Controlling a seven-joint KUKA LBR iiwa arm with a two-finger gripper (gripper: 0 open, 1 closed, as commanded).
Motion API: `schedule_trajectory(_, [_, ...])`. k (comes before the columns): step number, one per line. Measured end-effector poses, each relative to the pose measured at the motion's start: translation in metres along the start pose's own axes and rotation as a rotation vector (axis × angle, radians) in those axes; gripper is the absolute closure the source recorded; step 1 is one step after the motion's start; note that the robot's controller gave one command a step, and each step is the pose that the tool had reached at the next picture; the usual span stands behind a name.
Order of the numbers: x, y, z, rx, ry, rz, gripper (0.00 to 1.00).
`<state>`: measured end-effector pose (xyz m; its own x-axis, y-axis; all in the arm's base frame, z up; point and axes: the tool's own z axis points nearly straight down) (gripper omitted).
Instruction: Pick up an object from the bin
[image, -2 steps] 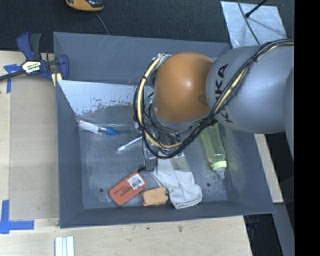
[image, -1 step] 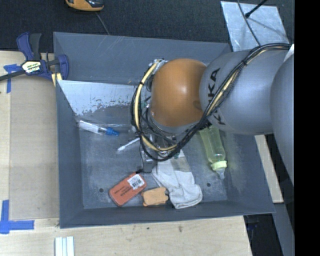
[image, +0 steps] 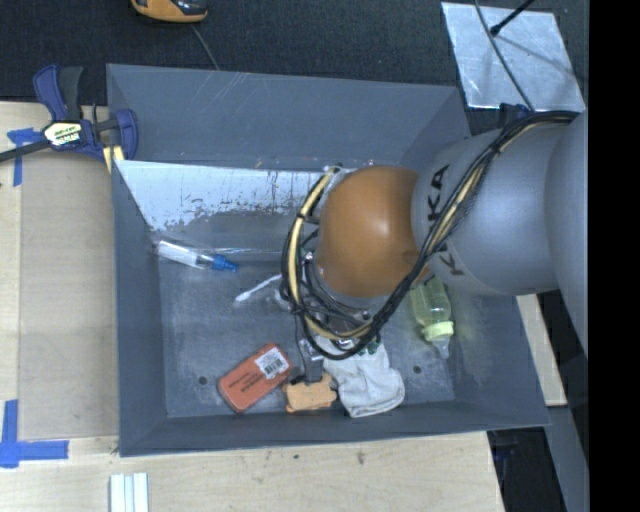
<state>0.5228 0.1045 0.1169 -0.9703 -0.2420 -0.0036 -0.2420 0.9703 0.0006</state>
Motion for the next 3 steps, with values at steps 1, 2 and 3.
schedule_trajectory(1, [0.017, 0.015, 0.036, 0.004, 0.001, -0.139, 0.00])
schedule_trajectory(2, [0.012, 0.043, 0.046, 0.001, 0.001, -0.081, 0.00])
schedule_trajectory(3, [0.019, 0.049, 0.045, -0.001, -0.002, -0.256, 0.00])
